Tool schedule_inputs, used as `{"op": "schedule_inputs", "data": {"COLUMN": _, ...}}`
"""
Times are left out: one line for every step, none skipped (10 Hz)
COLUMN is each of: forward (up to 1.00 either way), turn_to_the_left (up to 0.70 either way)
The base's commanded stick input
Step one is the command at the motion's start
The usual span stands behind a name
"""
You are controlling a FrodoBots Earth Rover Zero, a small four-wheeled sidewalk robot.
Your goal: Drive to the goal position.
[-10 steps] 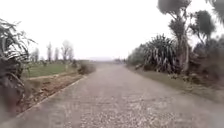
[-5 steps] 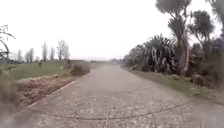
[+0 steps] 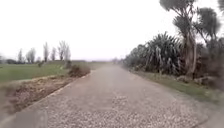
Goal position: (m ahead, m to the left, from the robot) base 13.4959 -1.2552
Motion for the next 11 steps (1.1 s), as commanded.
{"op": "schedule_inputs", "data": {"forward": 0.85, "turn_to_the_left": 0.00}}
{"op": "schedule_inputs", "data": {"forward": 0.85, "turn_to_the_left": 0.00}}
{"op": "schedule_inputs", "data": {"forward": 0.85, "turn_to_the_left": 0.00}}
{"op": "schedule_inputs", "data": {"forward": 0.85, "turn_to_the_left": 0.00}}
{"op": "schedule_inputs", "data": {"forward": 0.85, "turn_to_the_left": 0.00}}
{"op": "schedule_inputs", "data": {"forward": 0.85, "turn_to_the_left": 0.00}}
{"op": "schedule_inputs", "data": {"forward": 0.85, "turn_to_the_left": 0.00}}
{"op": "schedule_inputs", "data": {"forward": 0.85, "turn_to_the_left": 0.00}}
{"op": "schedule_inputs", "data": {"forward": 0.85, "turn_to_the_left": 0.00}}
{"op": "schedule_inputs", "data": {"forward": 0.85, "turn_to_the_left": 0.00}}
{"op": "schedule_inputs", "data": {"forward": 0.85, "turn_to_the_left": 0.00}}
